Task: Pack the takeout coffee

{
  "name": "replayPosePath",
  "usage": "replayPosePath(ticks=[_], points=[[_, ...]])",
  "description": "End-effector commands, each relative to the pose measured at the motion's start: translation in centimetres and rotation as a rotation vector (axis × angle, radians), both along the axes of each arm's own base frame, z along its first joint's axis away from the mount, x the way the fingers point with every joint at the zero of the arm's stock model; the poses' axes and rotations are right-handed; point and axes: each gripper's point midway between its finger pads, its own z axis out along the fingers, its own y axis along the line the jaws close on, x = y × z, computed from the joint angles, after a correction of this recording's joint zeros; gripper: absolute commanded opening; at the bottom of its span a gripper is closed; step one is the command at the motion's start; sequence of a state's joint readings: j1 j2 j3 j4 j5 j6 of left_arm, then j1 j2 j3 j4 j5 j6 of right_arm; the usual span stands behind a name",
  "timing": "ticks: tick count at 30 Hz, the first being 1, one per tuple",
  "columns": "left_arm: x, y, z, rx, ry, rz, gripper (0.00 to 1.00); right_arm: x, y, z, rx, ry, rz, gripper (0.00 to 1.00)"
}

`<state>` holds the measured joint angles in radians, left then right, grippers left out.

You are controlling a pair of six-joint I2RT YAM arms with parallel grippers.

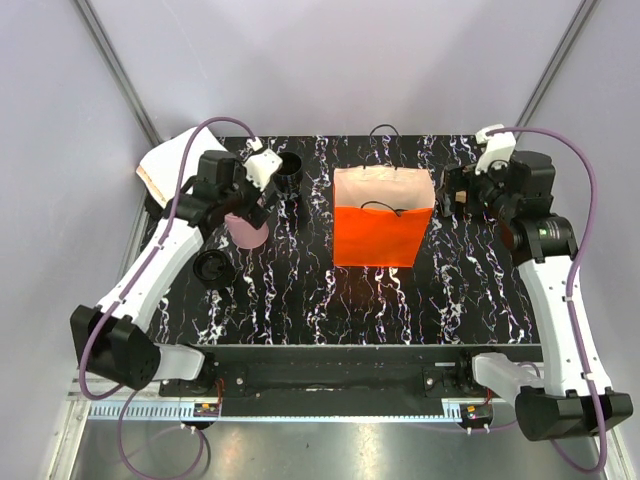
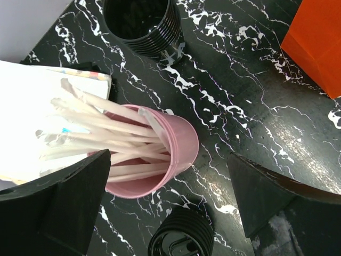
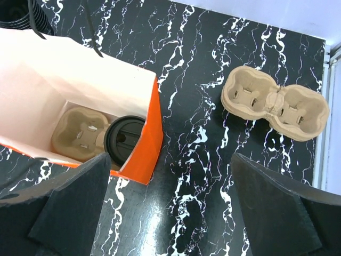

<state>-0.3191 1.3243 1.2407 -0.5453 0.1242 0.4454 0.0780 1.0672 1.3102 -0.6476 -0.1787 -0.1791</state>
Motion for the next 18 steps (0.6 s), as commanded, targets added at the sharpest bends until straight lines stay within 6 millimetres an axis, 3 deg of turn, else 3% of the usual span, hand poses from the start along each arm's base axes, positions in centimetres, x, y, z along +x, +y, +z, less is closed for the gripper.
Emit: replayPosePath(ticks=[1,14,18], points=[[2.2,-0.7,0.4,-0.034,-0.058,-0.009,0.95,-0.5,0.5,2.5,0.041,-0.115,0.048,1.0],[5.3,-0.6,-2.0,-0.049,-0.018,0.025,0.59,-1.4,-0.5,2.8,0.044,-0.153,0.013,1.0],[5.8,-0.6,-2.4,-0.053,-0.018,0.035,0.59,-1.4,-0.4,2.6,0.047,-0.149,0.018,1.0]])
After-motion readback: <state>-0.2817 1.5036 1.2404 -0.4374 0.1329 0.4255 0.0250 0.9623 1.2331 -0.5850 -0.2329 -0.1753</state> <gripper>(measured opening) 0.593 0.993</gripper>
